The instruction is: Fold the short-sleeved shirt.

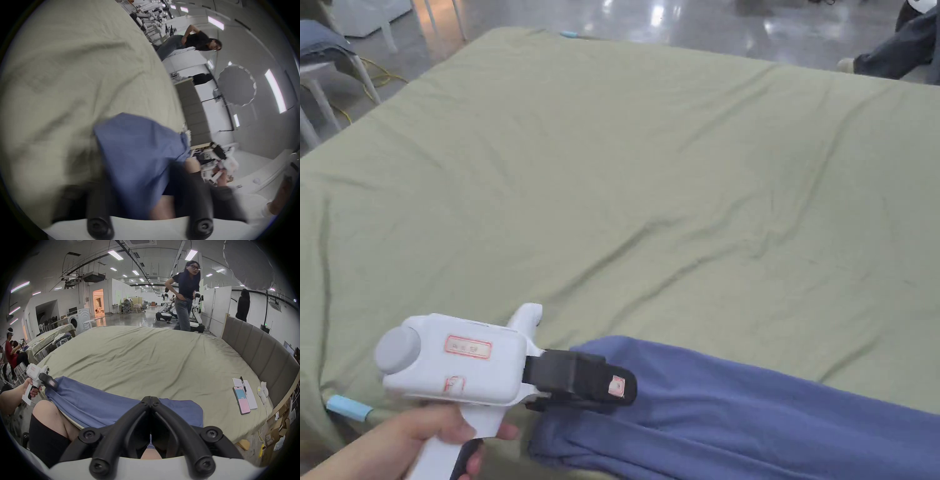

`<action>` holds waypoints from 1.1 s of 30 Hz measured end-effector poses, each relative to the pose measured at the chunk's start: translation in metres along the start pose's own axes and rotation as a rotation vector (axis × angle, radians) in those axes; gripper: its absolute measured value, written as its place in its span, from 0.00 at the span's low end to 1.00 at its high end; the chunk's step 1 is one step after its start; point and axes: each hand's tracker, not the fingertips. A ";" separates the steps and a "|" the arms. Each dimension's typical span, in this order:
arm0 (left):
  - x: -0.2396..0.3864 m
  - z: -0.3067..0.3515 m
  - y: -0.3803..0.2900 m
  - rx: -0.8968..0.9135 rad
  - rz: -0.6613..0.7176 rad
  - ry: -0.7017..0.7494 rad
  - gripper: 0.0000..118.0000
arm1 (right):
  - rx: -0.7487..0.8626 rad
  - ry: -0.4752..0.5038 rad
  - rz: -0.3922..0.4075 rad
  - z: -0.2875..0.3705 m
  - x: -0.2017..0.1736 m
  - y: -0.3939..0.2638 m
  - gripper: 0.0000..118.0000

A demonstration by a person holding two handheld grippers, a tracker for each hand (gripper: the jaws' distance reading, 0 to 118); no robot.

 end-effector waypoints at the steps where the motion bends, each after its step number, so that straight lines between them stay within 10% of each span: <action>1: -0.010 -0.005 -0.004 -0.022 -0.004 0.071 0.05 | 0.001 0.003 0.003 0.001 0.000 -0.001 0.00; 16: 0.032 0.061 0.030 0.083 -0.011 0.222 0.05 | 0.037 -0.012 0.009 0.024 0.011 -0.004 0.00; 23: 0.038 0.112 0.051 0.094 0.013 0.543 0.05 | 0.098 0.040 0.002 0.035 0.017 -0.006 0.00; 33: 0.176 0.036 0.039 -0.043 -0.161 0.588 0.05 | 0.135 0.091 -0.044 0.038 0.034 -0.025 0.00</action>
